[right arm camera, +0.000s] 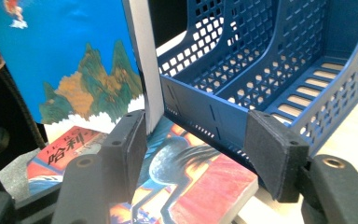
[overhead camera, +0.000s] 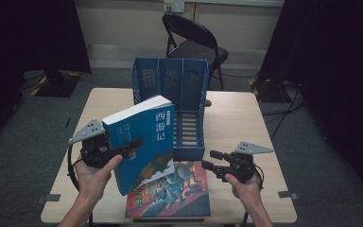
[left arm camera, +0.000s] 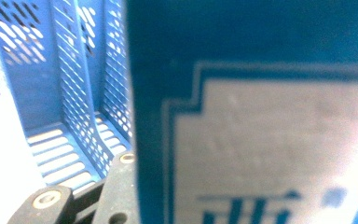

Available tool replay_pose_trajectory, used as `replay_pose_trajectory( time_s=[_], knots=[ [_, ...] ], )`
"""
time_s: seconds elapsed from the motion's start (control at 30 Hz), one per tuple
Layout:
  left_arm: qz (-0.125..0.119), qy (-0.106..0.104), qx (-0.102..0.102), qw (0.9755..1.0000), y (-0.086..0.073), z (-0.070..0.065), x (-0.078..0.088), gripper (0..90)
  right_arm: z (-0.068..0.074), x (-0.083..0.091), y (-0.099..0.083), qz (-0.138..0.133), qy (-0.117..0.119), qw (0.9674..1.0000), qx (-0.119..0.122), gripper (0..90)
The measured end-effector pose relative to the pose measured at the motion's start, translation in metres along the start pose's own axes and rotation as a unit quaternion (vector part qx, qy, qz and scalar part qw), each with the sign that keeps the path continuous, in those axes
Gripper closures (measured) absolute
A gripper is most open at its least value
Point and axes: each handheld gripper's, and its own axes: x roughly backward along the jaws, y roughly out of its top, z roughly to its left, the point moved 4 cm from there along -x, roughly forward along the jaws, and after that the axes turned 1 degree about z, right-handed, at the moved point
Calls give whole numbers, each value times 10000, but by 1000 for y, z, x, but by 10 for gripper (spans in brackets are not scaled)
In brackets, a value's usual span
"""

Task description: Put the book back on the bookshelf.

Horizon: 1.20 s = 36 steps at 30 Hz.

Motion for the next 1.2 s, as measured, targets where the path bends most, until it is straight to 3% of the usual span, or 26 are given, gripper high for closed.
replay_pose_trajectory(
  time_s=[0.2, 0.43, 0.53, 0.9, 1.07, 1.2],
  knots=[
    [41, 126, -79, 9999, 8, 0, 1, 619, -5, 0, -2, 52, -105, 9999, -81, 386],
    [-166, 119, 87, 9998, 16, 6, 5, 619, -6, -1, -2, 73, -106, 9999, -85, 386],
    [-180, 269, 51, 9995, 20, 9, 7, 619, -6, -1, -2, 83, -115, 9999, -85, 386],
    [-288, 579, 250, 9976, 30, 24, 13, 619, -9, -1, -3, 96, -125, 9998, -114, 383],
    [-314, 832, 142, 9959, 35, 27, 11, 619, -10, -2, -3, 95, -116, 9998, -122, 380],
    [-364, 874, 345, 9949, 40, 34, 12, 619, -10, -2, -4, 86, -106, 9998, -133, 377]
  ],
)
